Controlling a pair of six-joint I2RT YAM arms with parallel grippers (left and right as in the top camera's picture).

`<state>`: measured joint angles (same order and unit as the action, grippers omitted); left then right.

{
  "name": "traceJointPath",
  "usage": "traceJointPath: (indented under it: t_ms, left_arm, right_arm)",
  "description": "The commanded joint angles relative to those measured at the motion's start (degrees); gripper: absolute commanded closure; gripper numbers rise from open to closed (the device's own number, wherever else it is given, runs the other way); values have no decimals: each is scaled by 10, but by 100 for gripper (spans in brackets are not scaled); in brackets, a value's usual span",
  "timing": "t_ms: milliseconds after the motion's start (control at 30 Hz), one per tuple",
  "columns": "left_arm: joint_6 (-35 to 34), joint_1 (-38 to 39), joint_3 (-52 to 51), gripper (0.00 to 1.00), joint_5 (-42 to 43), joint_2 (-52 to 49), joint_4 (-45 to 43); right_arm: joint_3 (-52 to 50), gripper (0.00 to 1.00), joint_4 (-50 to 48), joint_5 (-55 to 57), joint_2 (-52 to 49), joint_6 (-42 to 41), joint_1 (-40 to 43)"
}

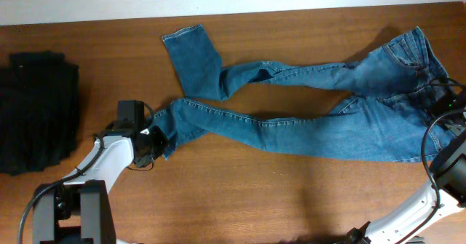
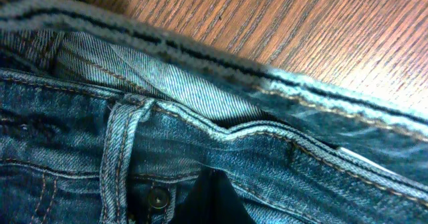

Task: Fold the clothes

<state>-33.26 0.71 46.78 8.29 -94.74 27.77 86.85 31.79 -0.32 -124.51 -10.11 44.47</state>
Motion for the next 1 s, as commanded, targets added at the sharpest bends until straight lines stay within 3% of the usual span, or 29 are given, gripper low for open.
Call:
traceJointPath:
  t_ms: [0, 267, 533, 733, 967]
  left_arm:
    - [36, -2, 35, 99, -49, -3, 47]
    - [75, -2, 205, 99, -281, 25, 259]
    - [111, -12, 241, 100, -415, 25, 248]
    - [111, -47, 261, 100, -407, 25, 275]
    - [110, -61, 330, 100, -294, 25, 392]
  right_arm:
    - [-21, 96, 2, -41, -64, -1, -17]
    - [-21, 96, 2, -26, -64, 0, -17]
    - [-21, 96, 3, 10, -64, 8, -17]
    - [-19, 96, -1, 26, -64, 9, -17]
    - [-19, 96, 1, 28, -64, 17, -17]
